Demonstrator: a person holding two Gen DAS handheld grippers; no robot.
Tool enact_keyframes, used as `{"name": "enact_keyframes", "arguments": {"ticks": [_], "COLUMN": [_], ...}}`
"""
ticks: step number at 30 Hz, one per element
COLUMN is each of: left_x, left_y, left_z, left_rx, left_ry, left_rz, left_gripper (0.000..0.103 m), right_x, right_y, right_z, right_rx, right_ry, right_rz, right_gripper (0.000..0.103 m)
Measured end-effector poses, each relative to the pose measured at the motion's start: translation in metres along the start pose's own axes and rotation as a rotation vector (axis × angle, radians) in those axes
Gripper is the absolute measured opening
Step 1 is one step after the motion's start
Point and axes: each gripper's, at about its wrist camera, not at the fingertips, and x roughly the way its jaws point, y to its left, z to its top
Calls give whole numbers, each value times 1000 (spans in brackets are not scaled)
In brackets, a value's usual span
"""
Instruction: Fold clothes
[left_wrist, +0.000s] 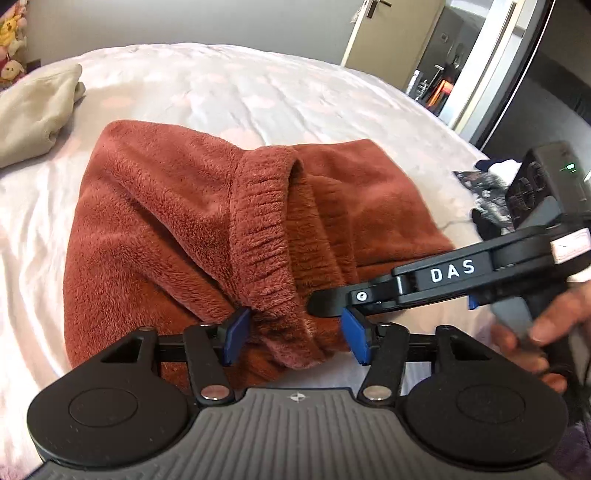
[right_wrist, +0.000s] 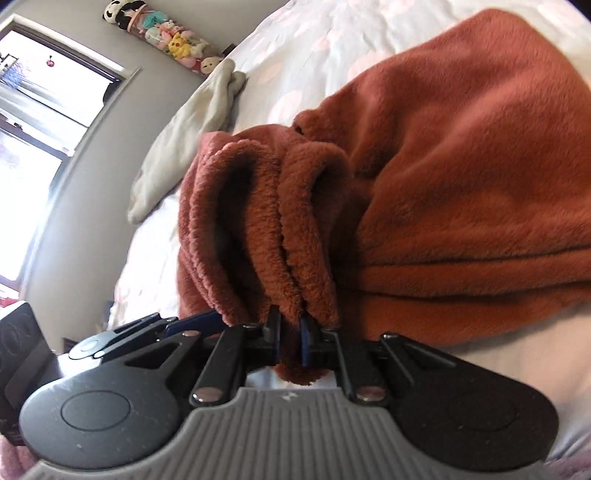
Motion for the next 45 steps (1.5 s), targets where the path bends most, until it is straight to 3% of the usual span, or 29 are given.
{"name": "enact_keyframes", "arguments": {"ticks": [1, 6, 10, 11, 12, 15, 19, 20, 22, 24, 27, 35, 40, 45], "left_x": [0, 0, -14, -19, -20, -10, -7, -6, -3, 0, -1, 10, 12, 0], "left_y": [-2, 6, 2, 0, -4, -11, -13, -14, -13, -11, -6, 3, 3, 0], "left_z": [2, 17, 25, 29, 36, 50, 48, 46, 43, 41, 37, 33, 34, 39], "left_rx": [13, 9, 60, 59, 68, 126, 117, 116, 96, 73, 59, 1, 7, 2], "left_ry": [-10, -34, -36, -43, -44, -4, 5, 10, 22, 25, 41, 79, 79, 72], "left_rz": [12, -35, -147, -209, -226, -174, -93, -66, -24, 12, 51, 84, 83, 54], "left_gripper": [26, 13, 0, 0, 0, 0, 1, 4, 27, 39, 44, 42, 16, 8], "right_x": [0, -10, -14, -12, -9, -4, -6, -5, -4, -4, -8, -18, -19, -20], "right_y": [0, 1, 0, -1, -3, -10, -12, -12, -10, -7, -6, -17, -16, -14], "right_z": [1, 5, 9, 9, 9, 10, 9, 9, 10, 10, 6, -1, -2, -1], "right_rx": [4, 19, 6, 5, 13, 46, 48, 43, 29, 13, -17, -27, -59, -84], "right_ry": [-1, -36, -25, -23, -23, -26, -36, -37, -40, -42, -48, -66, -77, -96], "right_rz": [1, -5, -14, -7, 12, 51, 50, 49, 46, 40, 29, 42, 33, 20], "right_gripper": [13, 13, 11, 11, 9, 9, 9, 10, 12, 13, 14, 14, 12, 10]}}
